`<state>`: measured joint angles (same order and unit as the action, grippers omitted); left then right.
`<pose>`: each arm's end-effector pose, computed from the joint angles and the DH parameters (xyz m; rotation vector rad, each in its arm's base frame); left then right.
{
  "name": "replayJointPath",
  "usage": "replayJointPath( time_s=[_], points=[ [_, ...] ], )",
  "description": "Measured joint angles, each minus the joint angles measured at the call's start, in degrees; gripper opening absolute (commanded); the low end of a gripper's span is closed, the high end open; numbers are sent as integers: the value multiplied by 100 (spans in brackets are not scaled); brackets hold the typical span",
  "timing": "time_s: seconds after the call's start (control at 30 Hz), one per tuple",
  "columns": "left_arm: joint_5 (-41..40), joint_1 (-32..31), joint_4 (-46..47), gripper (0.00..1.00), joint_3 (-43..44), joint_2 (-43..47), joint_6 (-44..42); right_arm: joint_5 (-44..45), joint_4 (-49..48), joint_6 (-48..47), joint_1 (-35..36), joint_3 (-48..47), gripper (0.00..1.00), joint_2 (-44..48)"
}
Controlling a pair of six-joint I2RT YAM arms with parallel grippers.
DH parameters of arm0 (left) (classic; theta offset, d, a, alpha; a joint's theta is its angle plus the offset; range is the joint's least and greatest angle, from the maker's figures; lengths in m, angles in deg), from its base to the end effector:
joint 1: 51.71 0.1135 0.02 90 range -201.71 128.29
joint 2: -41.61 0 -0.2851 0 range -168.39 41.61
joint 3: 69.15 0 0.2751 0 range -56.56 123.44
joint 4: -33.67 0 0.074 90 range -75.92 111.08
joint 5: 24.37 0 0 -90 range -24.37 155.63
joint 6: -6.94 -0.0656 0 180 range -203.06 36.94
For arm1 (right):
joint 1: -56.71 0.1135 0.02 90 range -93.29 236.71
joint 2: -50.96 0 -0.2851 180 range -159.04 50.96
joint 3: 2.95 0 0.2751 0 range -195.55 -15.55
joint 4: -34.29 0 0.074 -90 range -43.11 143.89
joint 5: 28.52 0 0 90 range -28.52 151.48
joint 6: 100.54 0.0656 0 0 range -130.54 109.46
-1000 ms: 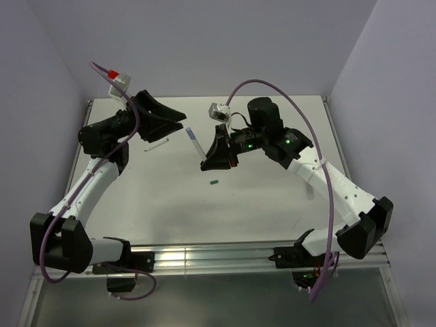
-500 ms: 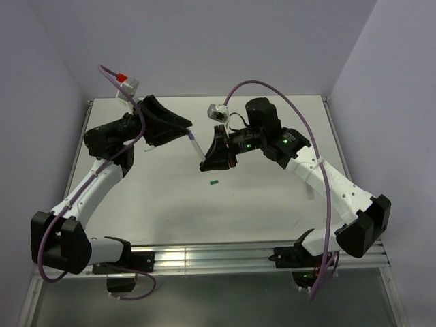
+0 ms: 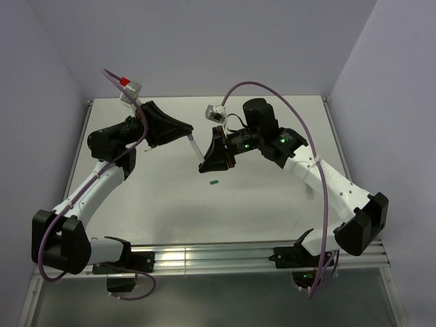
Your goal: Insert the pens into the pen caps
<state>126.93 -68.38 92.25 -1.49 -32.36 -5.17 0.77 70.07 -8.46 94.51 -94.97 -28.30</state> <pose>0.2510 -0.1352 0.4407 0.6821 1.2096 -1.7703 0.2279 0.2492 0.4129 -1.2879 1.5882 1.4799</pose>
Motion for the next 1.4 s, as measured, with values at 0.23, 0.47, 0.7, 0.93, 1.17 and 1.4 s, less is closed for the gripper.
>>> replayJointPath(
  time_s=[0.23, 0.47, 0.7, 0.93, 1.17, 1.4],
  points=[
    [-188, -11, -59, 0, -188, 61, -72, 7, 2, 208, -2, -2, 0, -50],
    [-424, -46, -564, 0, -332, 157, -382, 55, 4, 535, -15, -9, 0, -175],
    [-678, -98, -1552, 0, -330, 227, -1010, 402, 140, 752, -66, -9, 0, -256],
    [-896, -151, -3097, 0, 28, 238, -1895, 931, 326, 859, -155, -7, 0, -258],
    [-1115, -199, -3941, 0, 210, 238, -2420, 1340, 444, 857, -168, -7, 0, -267],
    [-1292, -278, -3862, 0, 11, 258, -2446, 1394, 573, 815, -168, -7, 0, -380]
  ],
)
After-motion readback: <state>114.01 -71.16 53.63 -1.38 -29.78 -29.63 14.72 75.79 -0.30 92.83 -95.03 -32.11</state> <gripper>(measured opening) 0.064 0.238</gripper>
